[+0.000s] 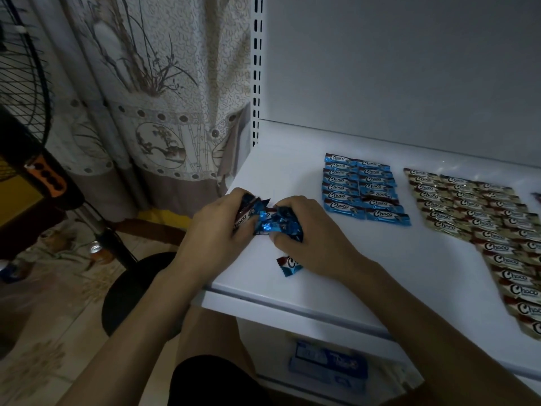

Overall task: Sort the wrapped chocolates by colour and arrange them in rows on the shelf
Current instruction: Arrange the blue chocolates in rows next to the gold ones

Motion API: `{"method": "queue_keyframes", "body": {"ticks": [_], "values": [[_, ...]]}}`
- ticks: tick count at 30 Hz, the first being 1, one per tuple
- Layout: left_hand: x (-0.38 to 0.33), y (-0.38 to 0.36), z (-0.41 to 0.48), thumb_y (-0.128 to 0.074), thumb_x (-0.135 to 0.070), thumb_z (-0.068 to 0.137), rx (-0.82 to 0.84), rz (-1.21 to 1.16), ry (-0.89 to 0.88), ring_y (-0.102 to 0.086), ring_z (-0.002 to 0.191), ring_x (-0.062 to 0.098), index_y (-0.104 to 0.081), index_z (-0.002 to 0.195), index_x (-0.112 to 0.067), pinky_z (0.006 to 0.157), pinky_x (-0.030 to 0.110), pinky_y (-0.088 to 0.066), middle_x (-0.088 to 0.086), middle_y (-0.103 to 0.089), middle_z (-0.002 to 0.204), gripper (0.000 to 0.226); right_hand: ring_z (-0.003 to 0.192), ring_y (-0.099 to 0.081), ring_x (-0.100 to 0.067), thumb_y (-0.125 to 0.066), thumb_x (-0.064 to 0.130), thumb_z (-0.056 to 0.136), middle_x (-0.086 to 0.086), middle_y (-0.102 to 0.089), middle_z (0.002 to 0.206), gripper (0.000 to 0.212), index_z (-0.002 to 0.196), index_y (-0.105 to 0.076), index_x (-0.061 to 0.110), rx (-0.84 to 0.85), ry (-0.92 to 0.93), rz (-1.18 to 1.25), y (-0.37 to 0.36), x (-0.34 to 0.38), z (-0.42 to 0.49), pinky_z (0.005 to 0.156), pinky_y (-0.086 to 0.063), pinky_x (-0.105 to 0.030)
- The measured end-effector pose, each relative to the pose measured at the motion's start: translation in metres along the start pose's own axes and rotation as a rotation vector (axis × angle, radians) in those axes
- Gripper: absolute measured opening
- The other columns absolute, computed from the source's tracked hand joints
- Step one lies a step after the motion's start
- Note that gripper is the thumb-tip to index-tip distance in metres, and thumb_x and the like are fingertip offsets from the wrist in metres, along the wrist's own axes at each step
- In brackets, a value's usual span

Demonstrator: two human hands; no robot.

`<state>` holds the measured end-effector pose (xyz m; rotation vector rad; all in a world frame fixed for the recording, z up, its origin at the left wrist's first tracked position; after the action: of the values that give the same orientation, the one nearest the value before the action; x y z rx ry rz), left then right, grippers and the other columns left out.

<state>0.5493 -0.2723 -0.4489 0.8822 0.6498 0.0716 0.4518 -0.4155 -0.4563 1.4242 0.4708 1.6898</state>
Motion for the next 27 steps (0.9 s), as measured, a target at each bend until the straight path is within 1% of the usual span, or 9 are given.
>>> {"method": "queue_keyframes", "body": {"ticks": [2, 5, 9, 11, 16, 19, 22, 24, 27], "values": [[0.0021, 0.0012, -0.0007, -0.062, -0.027, 0.089, -0.004, -0.046, 0.009, -0.06, 0.072, 0.012, -0.057, 0.103, -0.012, 0.059, 0.033, -0.05, 0.0, -0.065, 0.087, 0.021, 0.093, -0.042, -0.001, -0.066, 0.036, 0.086, 0.014, -0.045, 0.101, 0.039, 0.117, -0.049, 0.019, -0.011, 0.005, -0.017, -0.0001, -0.0001, 0.0005, 0.072, -0.036, -0.011], [0.0034, 0.003, -0.0023, -0.066, -0.018, 0.089, 0.0, -0.107, 0.047, -0.061, 0.074, 0.006, -0.059, 0.107, -0.013, 0.058, 0.019, -0.048, -0.003, -0.066, 0.089, 0.02, 0.092, -0.043, 0.0, -0.064, 0.035, 0.088, 0.014, -0.046, 0.101, 0.037, 0.119, -0.049, 0.02, -0.015, -0.009, -0.015, -0.0003, -0.0014, -0.0001, 0.071, -0.036, -0.007], [0.0015, 0.0019, -0.0003, -0.072, -0.014, 0.084, 0.013, -0.11, 0.052, -0.061, 0.073, 0.01, -0.062, 0.102, -0.011, 0.062, 0.03, -0.051, -0.001, -0.066, 0.086, 0.021, 0.097, -0.049, -0.006, -0.061, 0.026, 0.09, 0.005, -0.056, 0.108, 0.031, 0.118, -0.051, 0.019, -0.029, -0.016, 0.009, 0.0006, -0.0031, -0.0017, 0.078, -0.039, -0.016], [-0.0003, 0.0007, 0.001, -0.074, -0.017, 0.083, 0.023, -0.083, 0.016, -0.061, 0.076, 0.012, -0.064, 0.103, -0.014, 0.064, 0.034, -0.052, -0.001, -0.067, 0.089, 0.023, 0.099, -0.048, -0.006, -0.059, 0.027, 0.089, 0.004, -0.056, 0.111, 0.031, 0.118, -0.054, 0.017, -0.015, 0.012, 0.008, -0.0008, -0.0029, -0.0011, 0.08, -0.036, -0.011], [-0.0023, -0.0004, 0.0, -0.069, -0.014, 0.086, 0.028, -0.045, -0.024, -0.062, 0.079, 0.011, -0.063, 0.111, -0.017, 0.066, 0.025, -0.05, -0.004, -0.068, 0.093, 0.026, 0.103, -0.043, -0.002, -0.059, 0.022, 0.092, 0.0, -0.055, 0.122, 0.036, 0.126, -0.05, 0.016, -0.012, 0.008, 0.008, -0.0002, -0.0017, -0.002, 0.083, -0.032, -0.003], [0.0024, 0.0028, -0.0007, -0.066, -0.012, 0.089, 0.006, -0.095, 0.038, -0.061, 0.08, 0.005, -0.061, 0.111, -0.016, 0.066, 0.011, -0.046, -0.005, -0.067, 0.094, 0.023, 0.117, -0.044, -0.004, -0.057, 0.027, 0.093, 0.003, -0.048, 0.136, 0.056, 0.143, -0.033, 0.023, 0.004, -0.035, 0.019, -0.0003, -0.0026, -0.0039, 0.097, -0.035, -0.014], [0.0039, 0.0059, -0.0016, -0.066, -0.013, 0.09, -0.017, -0.193, 0.116, -0.06, 0.084, -0.008, -0.061, 0.111, -0.016, 0.066, 0.003, -0.043, -0.009, -0.065, 0.095, 0.022, 0.124, -0.043, -0.008, -0.058, 0.03, 0.093, 0.004, -0.044, 0.141, 0.067, 0.149, -0.022, 0.026, 0.007, -0.042, 0.016, -0.0005, -0.0031, -0.0043, 0.101, -0.037, -0.023], [0.0029, 0.0064, -0.0022, -0.066, -0.013, 0.09, -0.015, -0.245, 0.135, -0.06, 0.086, -0.011, -0.06, 0.11, -0.015, 0.067, 0.003, -0.043, -0.009, -0.065, 0.095, 0.021, 0.124, -0.042, -0.009, -0.058, 0.031, 0.093, 0.003, -0.044, 0.141, 0.066, 0.149, -0.023, 0.025, 0.002, -0.048, 0.006, -0.0004, -0.0027, -0.004, 0.101, -0.035, -0.022], [0.0022, 0.0055, -0.0022, -0.065, -0.014, 0.091, -0.028, -0.341, 0.177, -0.064, 0.085, -0.003, -0.059, 0.108, -0.015, 0.065, 0.011, -0.05, -0.008, -0.067, 0.095, 0.018, 0.117, -0.042, -0.006, -0.059, 0.037, 0.091, 0.002, -0.047, 0.134, 0.06, 0.142, -0.035, 0.02, -0.003, -0.032, -0.029, -0.0005, -0.0029, -0.0038, 0.098, -0.037, -0.022]]}}
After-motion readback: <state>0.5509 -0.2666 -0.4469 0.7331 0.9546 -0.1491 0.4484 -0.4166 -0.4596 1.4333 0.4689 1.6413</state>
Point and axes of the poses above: each hand's wrist, its own z-axis towards the middle knuckle, its own y-axis out of the back of the hand, x = y × z, the point moved 3 cm from there along z, towards the middle knuckle
